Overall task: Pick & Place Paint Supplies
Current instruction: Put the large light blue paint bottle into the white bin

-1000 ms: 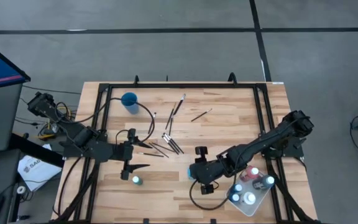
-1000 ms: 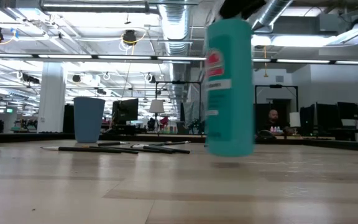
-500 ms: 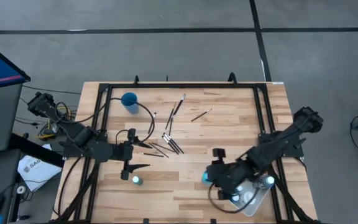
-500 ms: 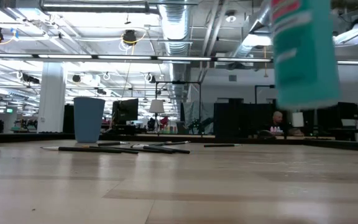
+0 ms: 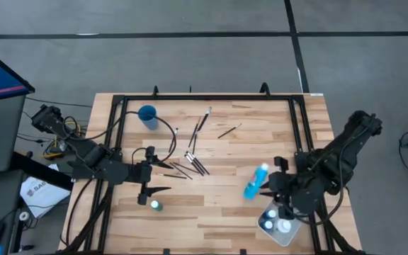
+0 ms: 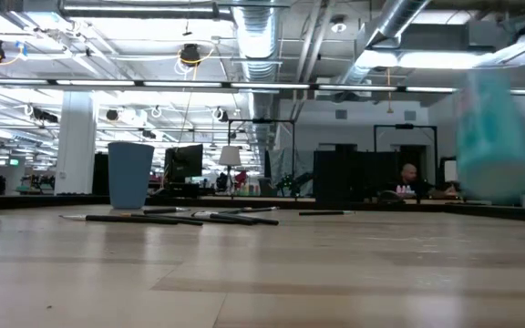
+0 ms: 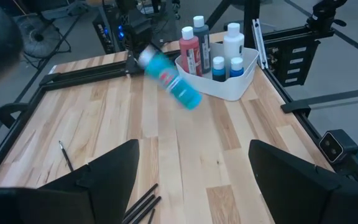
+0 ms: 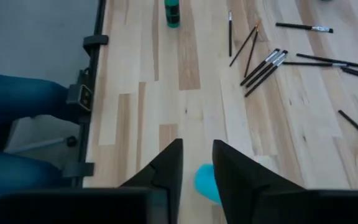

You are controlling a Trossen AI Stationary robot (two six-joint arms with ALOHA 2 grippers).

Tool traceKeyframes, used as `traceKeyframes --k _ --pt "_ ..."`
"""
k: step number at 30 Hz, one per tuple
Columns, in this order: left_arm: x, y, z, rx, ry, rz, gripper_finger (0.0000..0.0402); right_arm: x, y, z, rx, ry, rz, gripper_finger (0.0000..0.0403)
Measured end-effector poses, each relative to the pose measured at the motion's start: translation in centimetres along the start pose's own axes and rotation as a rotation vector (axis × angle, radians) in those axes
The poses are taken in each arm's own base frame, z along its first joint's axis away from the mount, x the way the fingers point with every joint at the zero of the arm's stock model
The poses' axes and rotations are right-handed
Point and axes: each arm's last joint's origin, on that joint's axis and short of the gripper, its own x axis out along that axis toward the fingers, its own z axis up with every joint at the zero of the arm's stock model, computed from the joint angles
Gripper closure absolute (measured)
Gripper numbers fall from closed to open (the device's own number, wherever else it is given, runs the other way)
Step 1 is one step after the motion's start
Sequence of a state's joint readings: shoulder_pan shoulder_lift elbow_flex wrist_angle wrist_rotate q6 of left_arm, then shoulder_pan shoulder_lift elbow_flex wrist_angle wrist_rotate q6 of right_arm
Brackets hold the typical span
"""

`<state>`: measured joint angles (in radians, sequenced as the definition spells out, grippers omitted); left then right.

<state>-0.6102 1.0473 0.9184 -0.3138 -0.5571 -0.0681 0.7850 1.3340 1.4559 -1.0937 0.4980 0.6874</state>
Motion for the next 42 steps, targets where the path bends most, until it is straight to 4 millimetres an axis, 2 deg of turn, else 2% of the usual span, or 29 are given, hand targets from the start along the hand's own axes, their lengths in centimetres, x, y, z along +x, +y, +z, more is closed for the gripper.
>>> traceKeyframes --k 4,10,14,18,23,29,36,42 --pt "0.0 0.0 0.0 -0.017 0.001 0.0 0.0103 0.2 0.0 -0.1 0.004 0.011 -0.012 0.0338" --pt "0.0 0.0 -0.1 -0.041 0.005 0.001 0.0103 4.8 -1.0 -0.5 -0.053 0.256 -0.172 0.0312" --pt "0.0 0.0 -0.1 -0.047 0.01 0.001 0.0103 7.2 -3.3 -0.5 -0.075 0.501 -0.226 0.0262" --pt "0.0 0.0 -0.1 -0.091 0.01 0.001 0.0103 7.1 -6.9 -0.1 -0.021 0.609 -0.339 0.0207" --pt "0.0 0.0 -0.1 -0.126 0.01 0.003 0.0103 5.4 -12.1 0.3 0.301 0.51 -0.444 0.0171" --pt "0.0 0.2 -0.1 -0.171 0.001 0.05 0.0103 5.0 -17.2 -2.6 0.868 0.411 -0.705 0.0178" --pt "0.0 0.2 -0.1 -0.171 0.001 0.051 0.0103 8.0 -19.3 -5.7 1.068 0.419 -0.601 0.0186" --pt "0.0 0.2 -0.1 -0.171 0.0 0.055 0.0103 10.3 -19.9 -7.6 1.159 0.419 -0.538 0.0184"
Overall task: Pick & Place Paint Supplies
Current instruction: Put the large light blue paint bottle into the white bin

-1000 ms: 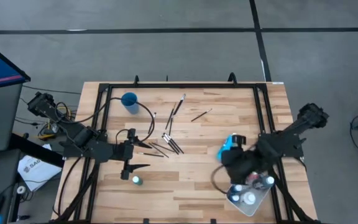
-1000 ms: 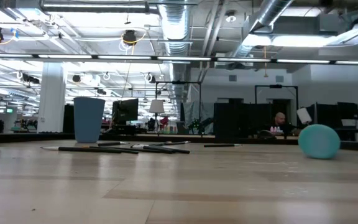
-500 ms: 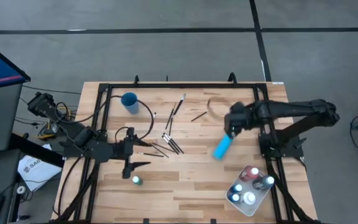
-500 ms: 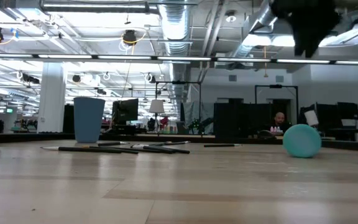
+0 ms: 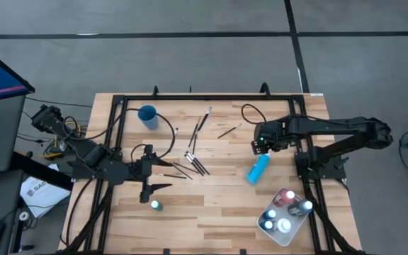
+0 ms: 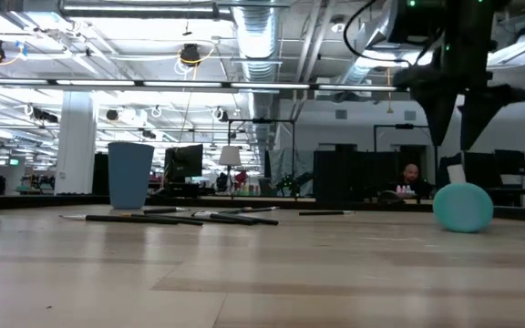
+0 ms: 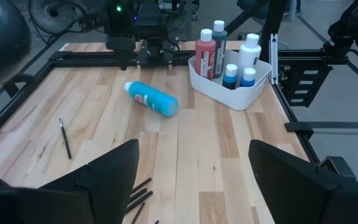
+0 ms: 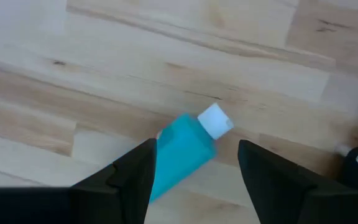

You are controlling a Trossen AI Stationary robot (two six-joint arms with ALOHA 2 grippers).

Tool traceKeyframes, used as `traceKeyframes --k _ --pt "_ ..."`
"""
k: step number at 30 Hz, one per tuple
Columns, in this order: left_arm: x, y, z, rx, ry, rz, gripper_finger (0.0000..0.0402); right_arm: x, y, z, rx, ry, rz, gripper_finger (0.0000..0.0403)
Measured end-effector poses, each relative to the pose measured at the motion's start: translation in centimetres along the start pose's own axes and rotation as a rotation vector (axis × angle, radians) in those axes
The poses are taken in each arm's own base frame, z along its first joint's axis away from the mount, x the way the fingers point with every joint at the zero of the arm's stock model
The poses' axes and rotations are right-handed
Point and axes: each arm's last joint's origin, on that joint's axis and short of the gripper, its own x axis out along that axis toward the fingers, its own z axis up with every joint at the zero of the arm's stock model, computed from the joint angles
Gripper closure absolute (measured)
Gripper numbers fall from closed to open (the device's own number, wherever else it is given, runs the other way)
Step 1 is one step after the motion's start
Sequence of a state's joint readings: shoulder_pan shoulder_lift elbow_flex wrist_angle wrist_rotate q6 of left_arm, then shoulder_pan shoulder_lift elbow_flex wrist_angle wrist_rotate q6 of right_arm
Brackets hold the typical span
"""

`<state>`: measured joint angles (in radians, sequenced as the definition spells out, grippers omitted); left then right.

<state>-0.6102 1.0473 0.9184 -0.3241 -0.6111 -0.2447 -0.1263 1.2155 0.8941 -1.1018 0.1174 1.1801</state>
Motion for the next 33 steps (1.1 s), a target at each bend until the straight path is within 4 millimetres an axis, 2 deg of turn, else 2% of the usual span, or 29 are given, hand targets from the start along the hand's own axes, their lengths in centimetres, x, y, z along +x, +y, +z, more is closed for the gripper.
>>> traceKeyframes --k 8,15,22,28,33 --pt "0.0 0.0 0.0 0.0 0.0 0.0 0.0103 2.6 -1.3 -0.8 0.111 0.055 -0.066 0.019" --pt "0.0 0.0 0.0 0.002 0.001 0.0 0.0103 4.5 -1.4 -1.0 0.18 0.058 0.003 0.0192" --pt "0.0 0.0 0.0 0.002 0.001 -0.001 0.0103 5.3 -2.0 -0.6 0.256 0.057 -0.003 0.0201" --pt "0.0 0.0 0.0 0.004 0.001 -0.001 0.0103 6.2 -1.6 -0.4 0.306 0.028 0.086 0.0201" --pt "0.0 0.0 0.0 0.004 0.002 -0.005 0.0103 6.7 -1.9 -0.6 0.33 0.036 0.08 0.0203"
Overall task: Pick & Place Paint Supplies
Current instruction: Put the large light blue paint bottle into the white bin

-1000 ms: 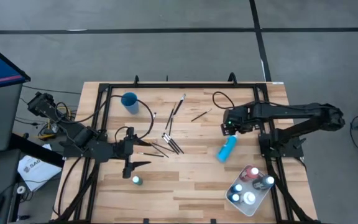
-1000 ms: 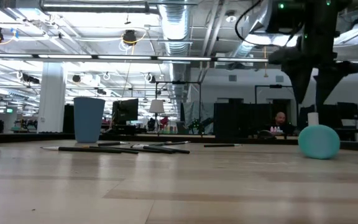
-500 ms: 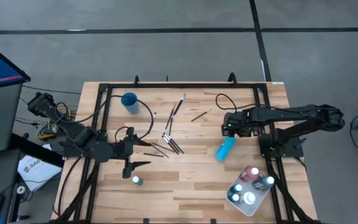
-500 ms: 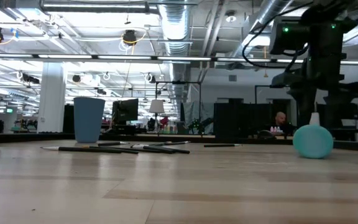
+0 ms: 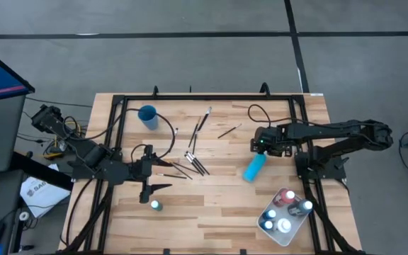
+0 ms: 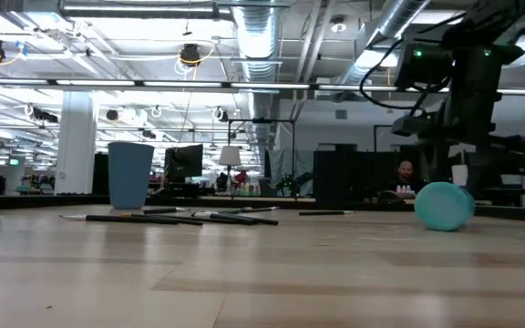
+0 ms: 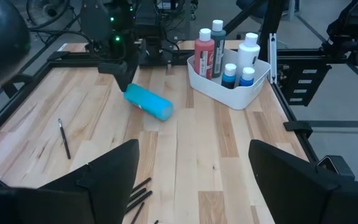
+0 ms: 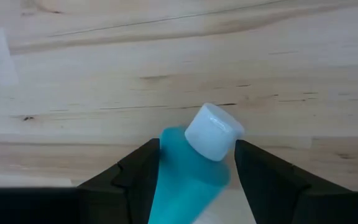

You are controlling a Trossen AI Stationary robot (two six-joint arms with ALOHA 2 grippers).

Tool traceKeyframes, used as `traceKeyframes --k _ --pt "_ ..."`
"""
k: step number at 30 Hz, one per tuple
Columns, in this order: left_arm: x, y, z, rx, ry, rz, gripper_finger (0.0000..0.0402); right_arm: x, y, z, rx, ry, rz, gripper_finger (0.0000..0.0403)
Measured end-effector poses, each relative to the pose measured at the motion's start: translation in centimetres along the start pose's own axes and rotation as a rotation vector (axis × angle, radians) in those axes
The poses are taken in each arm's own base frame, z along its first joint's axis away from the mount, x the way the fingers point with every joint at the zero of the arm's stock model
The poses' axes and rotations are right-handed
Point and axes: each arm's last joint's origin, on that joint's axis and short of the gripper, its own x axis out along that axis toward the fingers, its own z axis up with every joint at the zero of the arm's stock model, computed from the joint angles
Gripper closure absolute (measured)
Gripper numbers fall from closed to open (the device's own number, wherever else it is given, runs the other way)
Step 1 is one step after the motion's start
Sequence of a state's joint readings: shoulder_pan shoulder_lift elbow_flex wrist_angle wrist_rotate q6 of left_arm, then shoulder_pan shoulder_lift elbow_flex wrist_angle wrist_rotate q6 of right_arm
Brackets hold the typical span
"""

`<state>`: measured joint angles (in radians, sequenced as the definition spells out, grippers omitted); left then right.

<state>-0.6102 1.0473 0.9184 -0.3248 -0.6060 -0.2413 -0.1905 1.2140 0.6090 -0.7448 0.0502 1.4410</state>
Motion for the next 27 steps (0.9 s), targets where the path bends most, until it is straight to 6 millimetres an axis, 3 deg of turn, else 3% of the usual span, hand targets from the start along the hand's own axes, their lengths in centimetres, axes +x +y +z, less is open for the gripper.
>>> traceKeyframes --k 8,12,20,27 --pt "0.0 0.0 0.0 0.0 0.0 0.001 0.0103 0.4 0.3 0.4 0.006 -0.004 0.004 0.0206" --pt "0.0 0.0 0.0 -0.002 0.0 0.001 0.0103 1.3 1.0 0.7 -0.128 -0.012 0.033 0.0202" --pt "0.0 0.0 0.0 -0.002 0.0 0.0 0.0103 2.7 2.2 0.9 -0.19 0.019 -0.021 0.0209" --pt "0.0 0.0 0.0 -0.002 0.0 0.0 0.0103 2.4 3.2 1.5 -0.209 0.023 -0.013 0.0213"
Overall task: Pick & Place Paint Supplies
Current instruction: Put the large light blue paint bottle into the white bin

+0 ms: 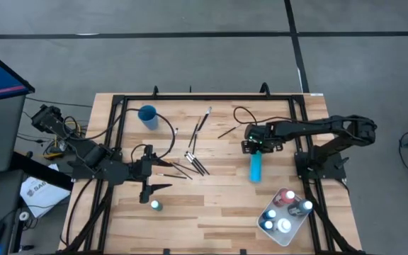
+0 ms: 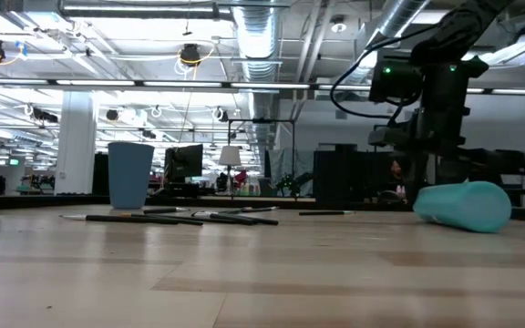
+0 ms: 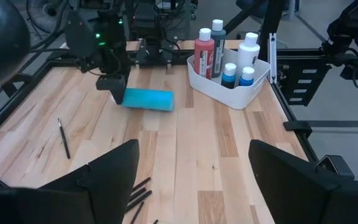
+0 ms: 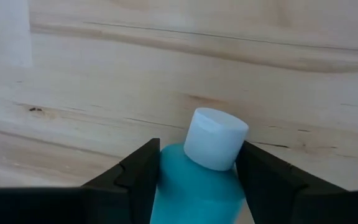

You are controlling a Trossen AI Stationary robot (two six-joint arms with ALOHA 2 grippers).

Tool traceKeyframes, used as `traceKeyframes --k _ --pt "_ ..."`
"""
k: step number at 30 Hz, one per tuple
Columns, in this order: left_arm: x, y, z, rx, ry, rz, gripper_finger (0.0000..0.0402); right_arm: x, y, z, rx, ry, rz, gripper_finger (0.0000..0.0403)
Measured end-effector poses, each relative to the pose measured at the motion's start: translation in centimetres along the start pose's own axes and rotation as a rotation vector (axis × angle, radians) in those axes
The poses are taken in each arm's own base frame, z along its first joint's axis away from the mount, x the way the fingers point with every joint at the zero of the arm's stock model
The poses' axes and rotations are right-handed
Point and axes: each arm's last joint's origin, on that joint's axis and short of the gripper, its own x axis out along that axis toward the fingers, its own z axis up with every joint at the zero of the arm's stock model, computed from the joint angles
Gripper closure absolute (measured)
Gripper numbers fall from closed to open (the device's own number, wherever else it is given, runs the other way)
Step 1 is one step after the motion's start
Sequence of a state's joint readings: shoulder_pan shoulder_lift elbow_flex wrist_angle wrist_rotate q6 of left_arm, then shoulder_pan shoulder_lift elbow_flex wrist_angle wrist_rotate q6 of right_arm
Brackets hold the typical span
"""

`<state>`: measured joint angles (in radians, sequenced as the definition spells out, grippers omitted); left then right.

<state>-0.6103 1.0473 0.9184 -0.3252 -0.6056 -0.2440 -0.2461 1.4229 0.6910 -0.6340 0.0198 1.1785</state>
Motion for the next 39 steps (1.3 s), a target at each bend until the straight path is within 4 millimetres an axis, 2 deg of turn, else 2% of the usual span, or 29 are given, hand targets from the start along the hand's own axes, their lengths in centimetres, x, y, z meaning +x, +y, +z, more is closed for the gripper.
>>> traceKeyframes --k 13,27,33,39 --pt "0.0 0.0 0.0 0.0 0.0 0.0 0.0103 -0.2 -0.1 -0.3 -0.045 0.073 -0.009 0.0199" --pt "0.0 0.0 0.0 -0.001 0.0 0.0 0.0103 -0.3 -0.1 -0.5 -0.109 0.083 -0.002 0.0226" --pt "0.0 0.0 0.0 0.0 0.0 -0.001 0.0103 -1.8 0.6 -1.2 -0.18 -0.065 0.074 0.0225" --pt "0.0 0.0 0.0 0.001 0.0 0.0 0.0103 -4.2 0.9 -3.3 -0.285 -0.2 0.151 0.0223"
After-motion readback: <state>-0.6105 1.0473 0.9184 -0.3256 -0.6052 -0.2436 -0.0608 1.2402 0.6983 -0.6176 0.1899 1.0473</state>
